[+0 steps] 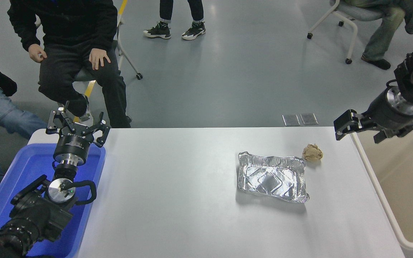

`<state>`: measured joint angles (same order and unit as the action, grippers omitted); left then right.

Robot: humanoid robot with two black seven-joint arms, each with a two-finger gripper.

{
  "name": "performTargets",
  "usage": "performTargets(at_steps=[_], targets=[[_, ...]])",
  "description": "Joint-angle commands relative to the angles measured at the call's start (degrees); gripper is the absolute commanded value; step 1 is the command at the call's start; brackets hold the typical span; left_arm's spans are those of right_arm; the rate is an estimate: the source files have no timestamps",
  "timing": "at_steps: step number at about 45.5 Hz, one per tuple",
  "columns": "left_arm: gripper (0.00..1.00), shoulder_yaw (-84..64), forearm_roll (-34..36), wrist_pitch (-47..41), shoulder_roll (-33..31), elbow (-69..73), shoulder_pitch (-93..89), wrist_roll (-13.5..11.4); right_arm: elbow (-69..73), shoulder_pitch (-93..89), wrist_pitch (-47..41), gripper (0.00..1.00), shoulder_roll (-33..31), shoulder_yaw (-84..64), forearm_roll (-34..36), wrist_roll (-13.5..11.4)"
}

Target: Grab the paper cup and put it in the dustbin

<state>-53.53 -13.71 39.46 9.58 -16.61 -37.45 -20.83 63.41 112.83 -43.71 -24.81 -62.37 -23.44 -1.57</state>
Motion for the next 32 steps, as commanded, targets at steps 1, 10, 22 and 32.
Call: performTargets(at_steps=[1, 10, 22, 32], targets=[[0.99, 0.01, 0.0, 0.01, 0.0, -0.01, 0.0, 0.0, 0.05, 3.62, -1.29, 1.0, 4.16, 0.5, -1.96, -0.01], [0.99, 0.01, 0.0, 0.01, 0.0, -0.01, 0.0, 0.0, -0.04, 5.2, -1.29, 1.0, 3.9, 0.67, -1.08, -0.01], [0.99, 0.01, 0.0, 0.01, 0.0, -0.01, 0.0, 0.0, -0.04, 6.61, -1.29, 1.0, 4.16, 0.24, -1.17, -0.01], [0.99, 0.01, 0.0, 0.01, 0.0, -0.01, 0.0, 0.0, -0.13, 6.35, -1.29, 1.0, 4.69, -0.56, -1.61, -0.01]])
